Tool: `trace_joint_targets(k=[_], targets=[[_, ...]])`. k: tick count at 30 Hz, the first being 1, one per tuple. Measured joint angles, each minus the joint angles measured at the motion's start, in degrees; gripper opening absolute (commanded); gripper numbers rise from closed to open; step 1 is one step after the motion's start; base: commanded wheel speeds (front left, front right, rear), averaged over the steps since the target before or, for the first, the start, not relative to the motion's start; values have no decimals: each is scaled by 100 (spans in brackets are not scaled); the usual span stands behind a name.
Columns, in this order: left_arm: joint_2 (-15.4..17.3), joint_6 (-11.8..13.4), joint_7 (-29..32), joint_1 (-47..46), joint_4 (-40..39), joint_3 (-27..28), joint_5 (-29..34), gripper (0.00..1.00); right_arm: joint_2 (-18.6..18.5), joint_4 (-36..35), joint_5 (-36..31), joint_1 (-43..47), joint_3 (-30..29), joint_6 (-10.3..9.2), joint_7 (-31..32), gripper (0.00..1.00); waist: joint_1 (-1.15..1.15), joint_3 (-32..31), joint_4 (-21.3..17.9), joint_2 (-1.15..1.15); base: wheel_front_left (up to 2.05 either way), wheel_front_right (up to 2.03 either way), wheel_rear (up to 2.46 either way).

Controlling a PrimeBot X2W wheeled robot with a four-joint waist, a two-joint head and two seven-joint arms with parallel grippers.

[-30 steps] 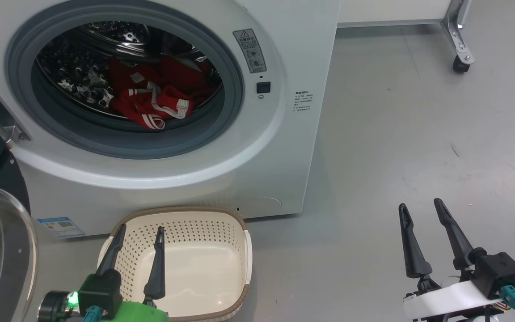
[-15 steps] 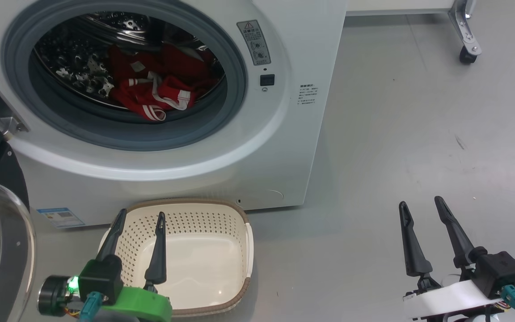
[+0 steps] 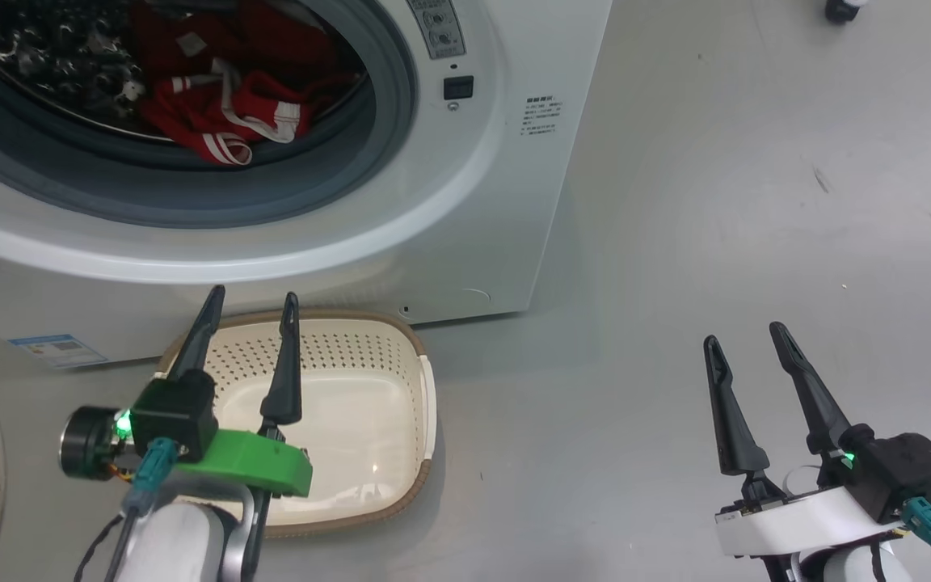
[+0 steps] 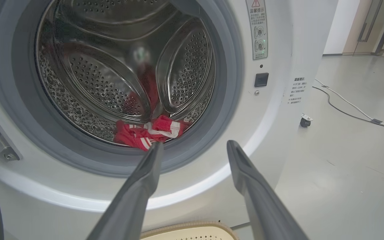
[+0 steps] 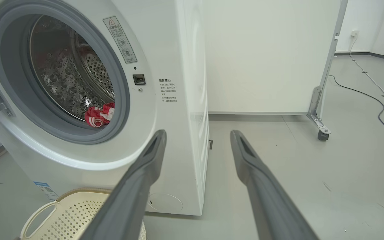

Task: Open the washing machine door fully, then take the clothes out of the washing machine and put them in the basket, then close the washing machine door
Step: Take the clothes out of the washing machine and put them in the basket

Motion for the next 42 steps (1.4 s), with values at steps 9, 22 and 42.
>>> trace_joint_targets(k=[9, 22, 42], targets=[[196, -157, 495, -1006, 298, 185, -52, 100, -1, -180, 176, -355, 223, 2, -1, 100, 0, 633, -360, 0, 0, 0, 0], [624, -356, 1511, -2526, 738, 735, -546, 100, -3, -358, 619, -981, 450, -7, -1, 100, 0, 1508, -908, 0, 0, 0, 0], [1578, -606, 3274, -4494, 1278, 1232, -918, 100, -3, -345, 1196, -1610, 727, -119, -1, 100, 1, 2363, -1604, 0, 0, 0, 0]])
